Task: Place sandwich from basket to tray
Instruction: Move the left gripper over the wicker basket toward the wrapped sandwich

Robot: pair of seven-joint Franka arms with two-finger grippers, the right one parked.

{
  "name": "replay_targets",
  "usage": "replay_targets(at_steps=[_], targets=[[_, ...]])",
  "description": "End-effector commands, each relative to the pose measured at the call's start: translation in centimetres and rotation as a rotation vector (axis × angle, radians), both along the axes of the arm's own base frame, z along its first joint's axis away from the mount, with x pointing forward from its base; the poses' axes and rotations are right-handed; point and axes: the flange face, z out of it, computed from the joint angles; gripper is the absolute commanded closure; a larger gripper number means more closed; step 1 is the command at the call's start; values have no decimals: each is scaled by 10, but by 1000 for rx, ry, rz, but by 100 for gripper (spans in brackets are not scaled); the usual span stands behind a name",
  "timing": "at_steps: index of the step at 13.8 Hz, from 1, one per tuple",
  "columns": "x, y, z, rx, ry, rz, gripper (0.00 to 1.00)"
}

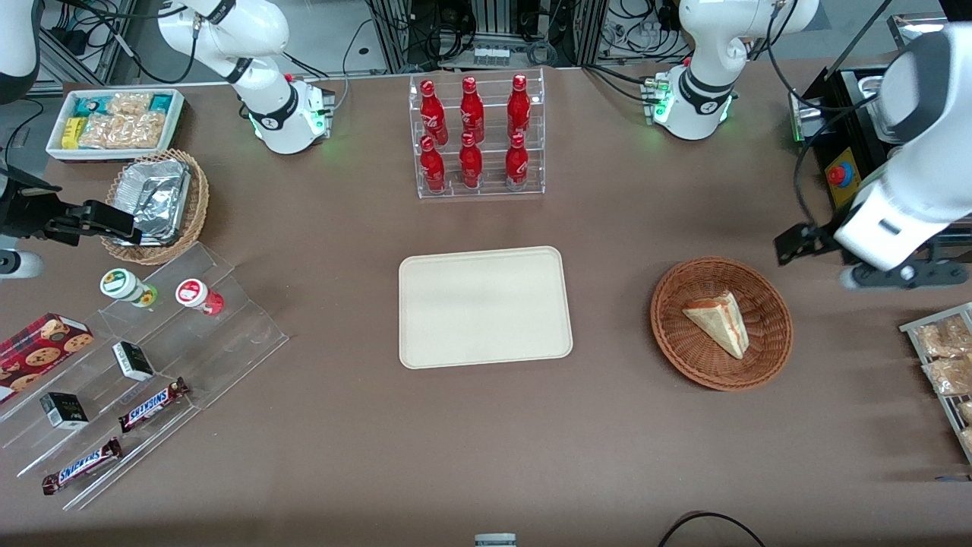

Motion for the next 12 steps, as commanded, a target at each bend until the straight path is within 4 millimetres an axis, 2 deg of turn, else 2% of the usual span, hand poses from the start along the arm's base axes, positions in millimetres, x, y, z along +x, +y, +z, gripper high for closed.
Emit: replay_targets(at_steps=[1,5,10,12], targets=[[-6,-3,-43,-2,-54,107,0],[-7,-4,-131,-16,-89,283,0],[-11,-4,-184,-28,-112,424,0],[-15,-13,-202,-32,-113,438,0]])
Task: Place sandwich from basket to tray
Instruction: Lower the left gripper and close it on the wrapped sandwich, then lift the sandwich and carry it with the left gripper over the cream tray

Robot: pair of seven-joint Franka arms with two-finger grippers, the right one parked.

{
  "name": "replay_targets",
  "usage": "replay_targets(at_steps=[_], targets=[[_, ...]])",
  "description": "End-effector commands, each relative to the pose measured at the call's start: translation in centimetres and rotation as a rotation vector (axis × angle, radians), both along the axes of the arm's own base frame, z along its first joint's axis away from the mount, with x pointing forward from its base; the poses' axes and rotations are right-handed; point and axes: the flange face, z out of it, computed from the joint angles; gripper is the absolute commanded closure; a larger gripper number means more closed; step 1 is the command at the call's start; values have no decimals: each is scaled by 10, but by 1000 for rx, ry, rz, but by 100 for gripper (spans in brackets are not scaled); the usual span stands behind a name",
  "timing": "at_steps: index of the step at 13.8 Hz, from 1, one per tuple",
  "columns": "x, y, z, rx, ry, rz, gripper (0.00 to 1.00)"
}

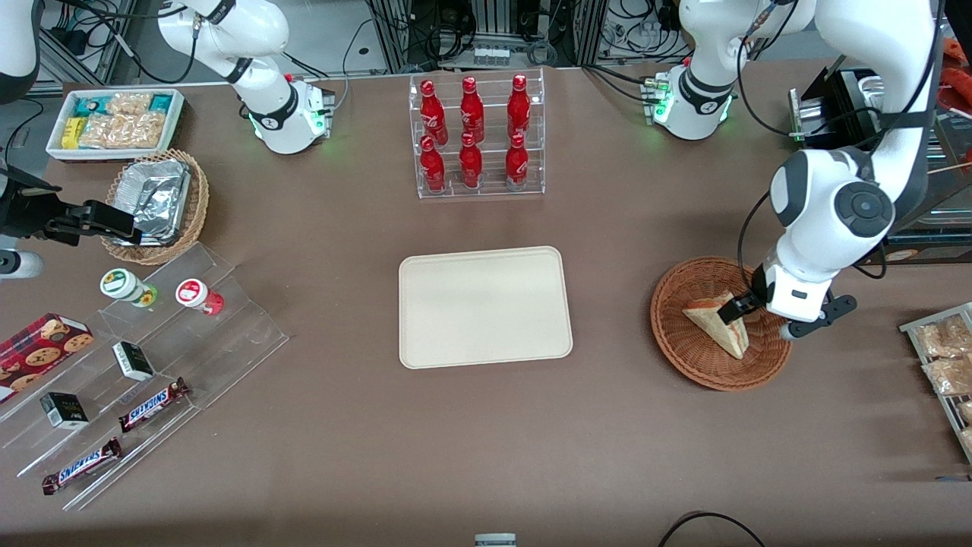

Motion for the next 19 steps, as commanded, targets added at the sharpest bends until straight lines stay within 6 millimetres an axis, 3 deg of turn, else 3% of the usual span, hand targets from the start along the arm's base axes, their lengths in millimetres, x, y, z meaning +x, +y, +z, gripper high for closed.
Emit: replay_targets(at_steps=[1,5,9,10,11,13,14,15,17,19], targets=[[-6,-10,-19,1,-4,21,0],[-10,-9,-53,8,35,18,0],[-12,-8,-64,9,49,20,1],[-13,-8,-67,10,55,18,6],[-12,-7,-68,11,55,18,22],[-12,-7,-67,10,54,18,66],[-11,-7,-65,10,51,17,82],[-10,-7,-63,10,48,17,90],[-4,-6,-51,9,32,19,90],[6,-9,-17,16,54,16,91]])
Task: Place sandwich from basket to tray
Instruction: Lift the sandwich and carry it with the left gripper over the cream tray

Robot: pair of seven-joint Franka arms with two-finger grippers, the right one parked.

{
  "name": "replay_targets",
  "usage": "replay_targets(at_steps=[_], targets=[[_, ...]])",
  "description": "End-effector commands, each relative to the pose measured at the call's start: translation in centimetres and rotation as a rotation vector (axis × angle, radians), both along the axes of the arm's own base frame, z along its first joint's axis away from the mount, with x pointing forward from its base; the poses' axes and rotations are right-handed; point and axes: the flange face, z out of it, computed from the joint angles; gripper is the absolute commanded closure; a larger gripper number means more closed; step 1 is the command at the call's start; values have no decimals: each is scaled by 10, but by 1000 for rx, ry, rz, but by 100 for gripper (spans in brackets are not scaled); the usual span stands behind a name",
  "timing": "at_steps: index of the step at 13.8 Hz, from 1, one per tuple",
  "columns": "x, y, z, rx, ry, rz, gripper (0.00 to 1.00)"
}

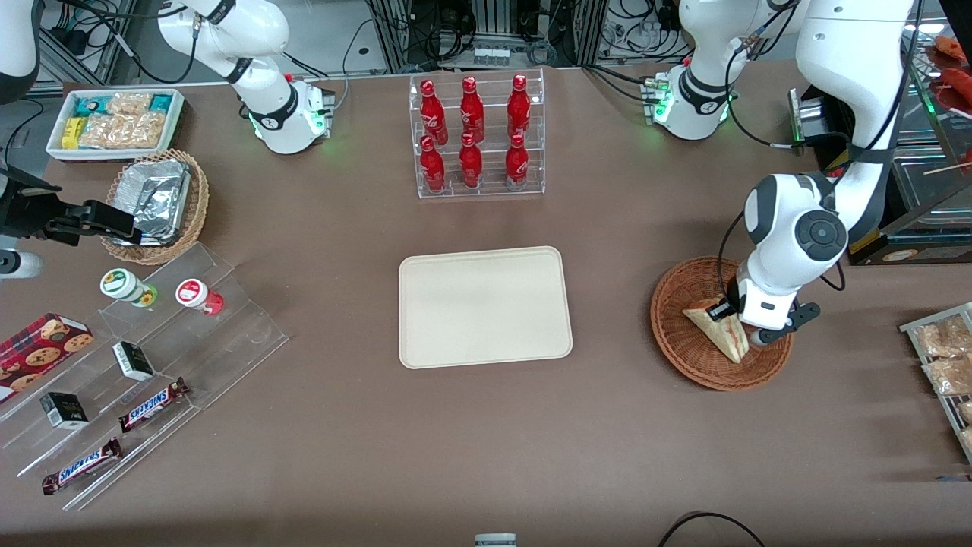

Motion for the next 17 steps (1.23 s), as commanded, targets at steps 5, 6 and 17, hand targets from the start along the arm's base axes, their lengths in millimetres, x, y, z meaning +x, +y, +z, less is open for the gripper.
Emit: replay_targets(at_steps=[5,6,17], targets=[[36,-70,142,40,83,-91,91],[37,-89,160,34,87,-113,91],[5,-326,186,-84,31,-367,93]])
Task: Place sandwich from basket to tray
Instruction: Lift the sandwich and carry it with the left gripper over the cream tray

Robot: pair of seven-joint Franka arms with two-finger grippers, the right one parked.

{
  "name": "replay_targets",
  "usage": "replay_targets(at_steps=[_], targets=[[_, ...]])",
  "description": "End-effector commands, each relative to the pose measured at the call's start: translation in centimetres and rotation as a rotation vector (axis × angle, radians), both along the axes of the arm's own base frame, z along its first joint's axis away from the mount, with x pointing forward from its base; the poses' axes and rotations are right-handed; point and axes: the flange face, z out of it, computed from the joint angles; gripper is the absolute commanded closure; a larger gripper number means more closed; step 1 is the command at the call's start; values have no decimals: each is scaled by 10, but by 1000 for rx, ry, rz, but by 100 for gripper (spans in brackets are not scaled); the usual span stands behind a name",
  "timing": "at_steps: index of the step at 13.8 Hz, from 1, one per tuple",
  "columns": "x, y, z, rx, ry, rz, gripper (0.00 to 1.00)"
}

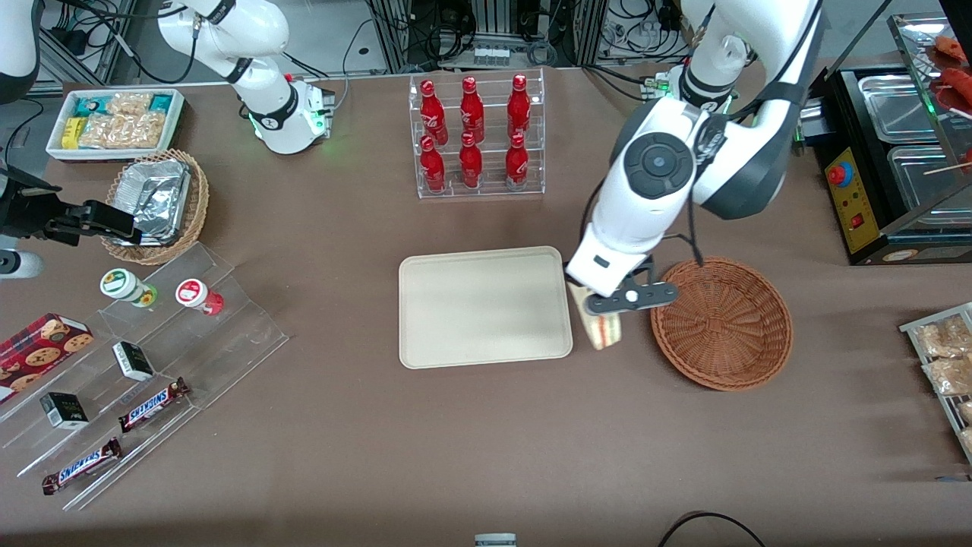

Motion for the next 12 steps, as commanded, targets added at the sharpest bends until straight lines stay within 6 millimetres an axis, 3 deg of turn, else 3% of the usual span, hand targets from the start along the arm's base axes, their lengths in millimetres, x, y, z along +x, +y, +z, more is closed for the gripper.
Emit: replay_targets(at_steps=[1,9,12], targets=[[0,-38,-12,-20,17,-46,93],[-35,-139,-113,-56,38,-123,93],[-42,-151,-150,-22,38,-157,93]])
